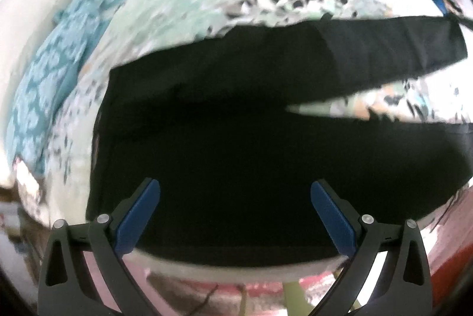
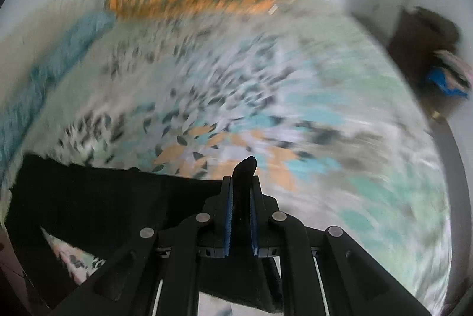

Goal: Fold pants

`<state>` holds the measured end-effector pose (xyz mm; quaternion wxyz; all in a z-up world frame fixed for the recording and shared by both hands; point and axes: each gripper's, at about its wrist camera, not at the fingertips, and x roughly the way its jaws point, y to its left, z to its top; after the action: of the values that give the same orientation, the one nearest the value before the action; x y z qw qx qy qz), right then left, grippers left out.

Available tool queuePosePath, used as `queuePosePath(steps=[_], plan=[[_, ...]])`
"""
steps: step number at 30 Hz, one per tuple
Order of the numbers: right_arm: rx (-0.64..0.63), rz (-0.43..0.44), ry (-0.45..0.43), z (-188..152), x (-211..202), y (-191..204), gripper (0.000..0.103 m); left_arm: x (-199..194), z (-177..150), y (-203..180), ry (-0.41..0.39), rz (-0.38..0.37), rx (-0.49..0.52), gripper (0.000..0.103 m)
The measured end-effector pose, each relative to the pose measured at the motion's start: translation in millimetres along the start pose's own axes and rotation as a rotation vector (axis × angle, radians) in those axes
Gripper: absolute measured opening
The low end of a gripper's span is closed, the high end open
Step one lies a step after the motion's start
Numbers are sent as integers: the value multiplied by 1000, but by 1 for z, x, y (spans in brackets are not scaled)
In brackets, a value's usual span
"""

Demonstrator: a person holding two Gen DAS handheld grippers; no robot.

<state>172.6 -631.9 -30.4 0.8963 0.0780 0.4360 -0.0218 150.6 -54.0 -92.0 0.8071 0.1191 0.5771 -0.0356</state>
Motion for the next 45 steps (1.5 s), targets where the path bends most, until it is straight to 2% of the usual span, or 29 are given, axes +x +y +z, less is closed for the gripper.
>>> queuePosePath(steps=[2,4,5,7,9,12,15,18,19,20,21,22,23,24,25,26,28,30,31,33,35,36,37,38,39,40,42,43,45], plan=[[40,2,-67,-34,-39,4,11,11,19,3,-7,-21,2,102],[65,14,-109,-61,-61,13,11,27,44,6,0,-78,6,102],[91,29,-127,-80,-74,18,11,39,65,7,-5,-151,12,102],[109,35,-145,-101,-83,29,11,56,94,5,-1,-232,4,102],[110,34,-166,-121,-92,41,11,89,130,0,41,-350,-10,102],[125,39,-182,-137,-96,52,11,137,166,-19,123,-406,4,102],[134,40,-190,-140,-98,56,11,173,181,-45,212,-440,42,101],[103,40,-209,-135,-103,64,11,180,191,-70,207,-530,26,102],[93,38,-219,-133,-106,67,11,183,192,-79,215,-523,22,102],[89,39,-224,-132,-107,68,11,193,192,-93,241,-471,33,102],[90,46,-231,-130,-108,71,11,201,191,-102,255,-405,55,98],[91,49,-235,-128,-108,72,11,206,189,-112,250,-321,84,85],[91,52,-238,-125,-108,73,11,204,187,-122,203,-233,123,81],[90,50,-242,-122,-107,73,11,196,188,-128,151,-217,142,54],[91,42,-250,-116,-105,72,10,190,191,-131,120,-197,141,16],[94,38,-257,-112,-105,71,10,187,195,-129,107,-169,125,5],[112,28,-285,-91,-98,60,9,190,206,-115,113,-193,25,1],[155,35,-330,-63,-88,44,9,189,217,-102,80,-175,-62,0],[170,35,-353,-51,-86,38,9,183,224,-96,29,-121,-98,0],[172,22,-384,-17,-74,28,9,171,237,-76,-58,-97,-211,0],[136,-30,-391,5,-57,25,9,164,246,-57,-129,-58,-330,0],[111,-58,-388,17,-41,23,9,166,248,-52,-125,-56,-353,5],[88,-88,-367,23,-27,22,9,174,249,-47,-73,-90,-368,22],[65,-126,-317,29,-4,19,9,181,249,-43,-21,-131,-370,32],[64,-138,-284,29,9,16,9,184,247,-37,15,-164,-371,51],[68,-144,-249,28,22,13,9,182,244,-28,15,-198,-372,67],[87,-145,-197,17,40,8,9,178,239,3,8,-310,-309,83],[96,-137,-200,13,40,7,9,180,239,10,27,-329,-266,86],[118,-114,-225,1,31,10,9,192,236,37,122,-300,-164,86]])
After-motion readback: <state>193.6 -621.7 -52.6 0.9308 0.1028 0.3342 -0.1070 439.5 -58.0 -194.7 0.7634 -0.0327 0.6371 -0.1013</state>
